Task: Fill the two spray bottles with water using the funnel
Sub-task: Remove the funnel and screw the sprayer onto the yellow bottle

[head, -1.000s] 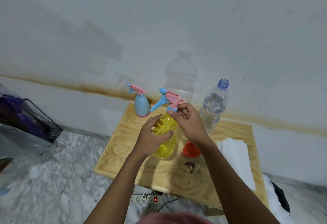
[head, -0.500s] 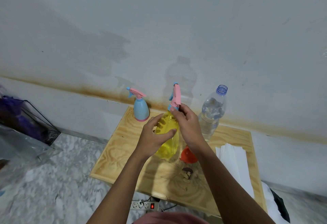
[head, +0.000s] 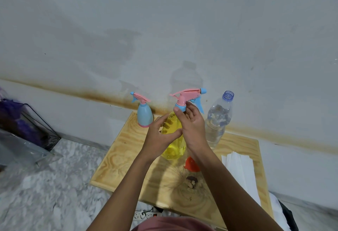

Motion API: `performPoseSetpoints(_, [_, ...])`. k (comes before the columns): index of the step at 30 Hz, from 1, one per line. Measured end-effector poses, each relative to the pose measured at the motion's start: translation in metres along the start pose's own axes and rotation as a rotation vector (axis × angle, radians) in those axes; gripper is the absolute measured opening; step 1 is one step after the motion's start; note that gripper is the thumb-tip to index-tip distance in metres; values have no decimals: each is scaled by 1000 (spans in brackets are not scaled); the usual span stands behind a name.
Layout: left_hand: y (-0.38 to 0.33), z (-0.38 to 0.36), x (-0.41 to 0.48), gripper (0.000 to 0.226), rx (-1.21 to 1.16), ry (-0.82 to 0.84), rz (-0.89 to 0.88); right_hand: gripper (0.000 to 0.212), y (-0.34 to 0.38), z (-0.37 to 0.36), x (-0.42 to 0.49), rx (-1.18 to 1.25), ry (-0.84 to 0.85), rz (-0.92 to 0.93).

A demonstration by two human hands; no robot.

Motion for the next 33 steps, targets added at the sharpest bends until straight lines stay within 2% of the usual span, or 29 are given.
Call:
performPoseSetpoints(3, [-1,-1,3,44,-28,7,15,26,4,0,2,-80,60,23])
performPoseSetpoints(7, [-1,-1,6,39,-71,43,19,30,4,10,8,1,63,-53])
performPoseSetpoints(12, [-4,-6,10,39,-66,93,24,12,12,17,11,-31,66,-33])
performPoseSetpoints(15, [-3,-8,12,42,-54,100,38,21,18,18,14,-11,75,-6])
performPoseSetpoints(19, [-4,-12,12,42,-34,123,67,33,21,17,16,-152,126,52])
performPoseSetpoints(21, [-3,-11,12,41,-53,132,72,35,21,20,16,-101,162,21])
performPoseSetpoints(23, [-3,-10,12,41,-77,156,79,25,20,22,17,4,207,-43])
performPoseSetpoints(25, [-6,-10,13,40,-65,177,71,4,20,24,20,21,232,-43])
performPoseSetpoints(28, [-8,-9,14,40,-34,186,42,13,27,23,20,-59,227,-9])
performPoseSetpoints(33, [-4,-10,16,39,2,137,0,11,29,20,25,-188,196,49])
Point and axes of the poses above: each hand's wrist, its own x-axis towards the middle knuckle, its own z-axis out of the back of the hand, y = z × x, the point moved 5 cm from there along x, towards the middle knuckle, and after that the axes turned 6 degrees about -z, right-handed, at the moved point
